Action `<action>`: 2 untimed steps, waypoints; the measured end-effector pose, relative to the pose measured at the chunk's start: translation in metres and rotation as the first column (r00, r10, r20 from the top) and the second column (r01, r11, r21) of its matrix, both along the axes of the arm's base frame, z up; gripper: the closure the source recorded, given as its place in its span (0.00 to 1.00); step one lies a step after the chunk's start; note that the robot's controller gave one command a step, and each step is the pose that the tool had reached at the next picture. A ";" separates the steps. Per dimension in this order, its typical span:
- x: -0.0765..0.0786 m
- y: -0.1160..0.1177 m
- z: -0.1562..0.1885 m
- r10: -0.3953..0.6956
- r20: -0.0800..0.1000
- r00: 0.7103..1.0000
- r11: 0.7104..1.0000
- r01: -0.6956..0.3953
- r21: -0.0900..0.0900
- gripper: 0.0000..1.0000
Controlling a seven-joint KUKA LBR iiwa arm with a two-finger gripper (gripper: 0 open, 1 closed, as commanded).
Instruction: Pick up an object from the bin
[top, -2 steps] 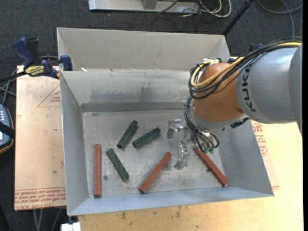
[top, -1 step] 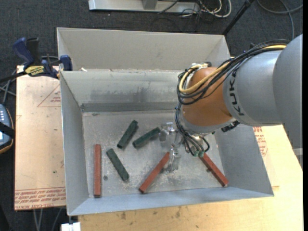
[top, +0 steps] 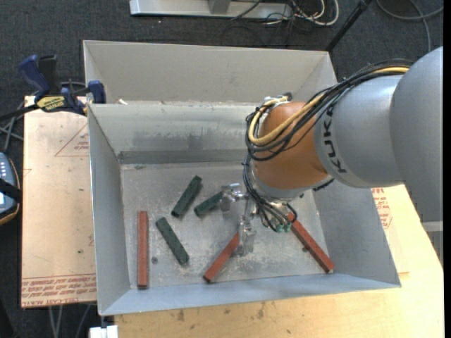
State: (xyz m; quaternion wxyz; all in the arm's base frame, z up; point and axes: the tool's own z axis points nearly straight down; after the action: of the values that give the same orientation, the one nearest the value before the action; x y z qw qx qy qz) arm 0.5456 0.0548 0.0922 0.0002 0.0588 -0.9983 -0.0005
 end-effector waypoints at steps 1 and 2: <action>0.005 0.027 -0.021 -0.103 0.001 0.995 0.995 0.103 0.001 1.00; 0.005 0.027 -0.021 -0.103 0.001 0.995 0.995 0.103 0.001 1.00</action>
Offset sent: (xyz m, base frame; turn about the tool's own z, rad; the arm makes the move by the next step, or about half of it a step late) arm 0.0000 0.0000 0.0000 0.0000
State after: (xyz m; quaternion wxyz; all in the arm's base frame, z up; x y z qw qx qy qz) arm 0.5503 0.0822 0.0714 -0.0002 0.0071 -1.0000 -0.0009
